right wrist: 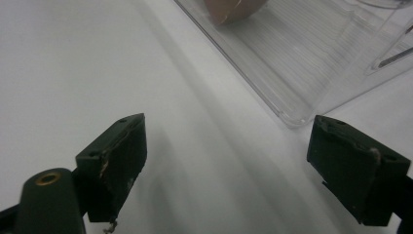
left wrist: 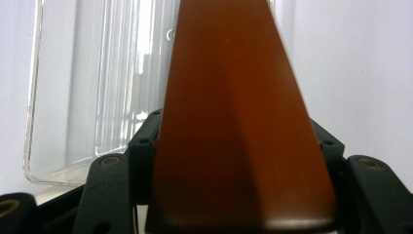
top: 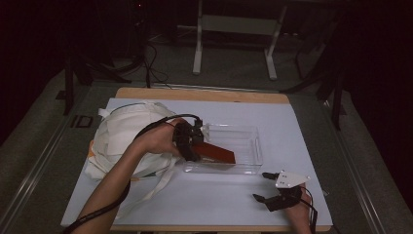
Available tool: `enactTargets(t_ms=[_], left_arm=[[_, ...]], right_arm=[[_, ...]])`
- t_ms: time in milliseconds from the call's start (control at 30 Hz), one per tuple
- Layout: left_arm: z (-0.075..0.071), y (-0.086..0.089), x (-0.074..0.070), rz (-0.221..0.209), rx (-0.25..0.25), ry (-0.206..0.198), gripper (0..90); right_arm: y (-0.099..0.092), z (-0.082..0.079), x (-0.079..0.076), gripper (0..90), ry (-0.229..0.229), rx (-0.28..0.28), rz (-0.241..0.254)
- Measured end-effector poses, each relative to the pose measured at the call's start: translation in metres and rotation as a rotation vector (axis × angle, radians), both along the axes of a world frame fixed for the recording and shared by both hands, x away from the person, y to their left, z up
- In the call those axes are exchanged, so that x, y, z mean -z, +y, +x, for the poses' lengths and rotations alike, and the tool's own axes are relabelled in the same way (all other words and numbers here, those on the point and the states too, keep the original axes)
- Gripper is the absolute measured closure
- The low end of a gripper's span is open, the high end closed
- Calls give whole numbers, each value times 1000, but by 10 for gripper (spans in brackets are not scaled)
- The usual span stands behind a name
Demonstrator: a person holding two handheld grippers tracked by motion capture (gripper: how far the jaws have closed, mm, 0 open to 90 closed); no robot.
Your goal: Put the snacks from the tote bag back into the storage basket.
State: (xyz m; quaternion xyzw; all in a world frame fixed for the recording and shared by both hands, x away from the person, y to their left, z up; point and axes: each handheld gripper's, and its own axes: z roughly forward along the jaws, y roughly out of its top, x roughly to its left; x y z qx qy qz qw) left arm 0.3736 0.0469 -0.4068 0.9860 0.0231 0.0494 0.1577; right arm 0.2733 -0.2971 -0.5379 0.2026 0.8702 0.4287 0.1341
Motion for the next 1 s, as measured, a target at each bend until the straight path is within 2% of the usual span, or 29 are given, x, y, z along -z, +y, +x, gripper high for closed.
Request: enactTargets(t_ms=[300, 667, 1000], left_arm=[[-1, -4, -2, -27, 33, -12, 427], [2, -6, 0, -75, 45, 3, 428], [7, -8, 7, -95, 41, 31, 422]], right_arm=[[0, 0, 0, 147, 1, 1, -1], [0, 0, 0, 147, 0, 1, -1], [1, 0, 0, 147, 0, 0, -5]])
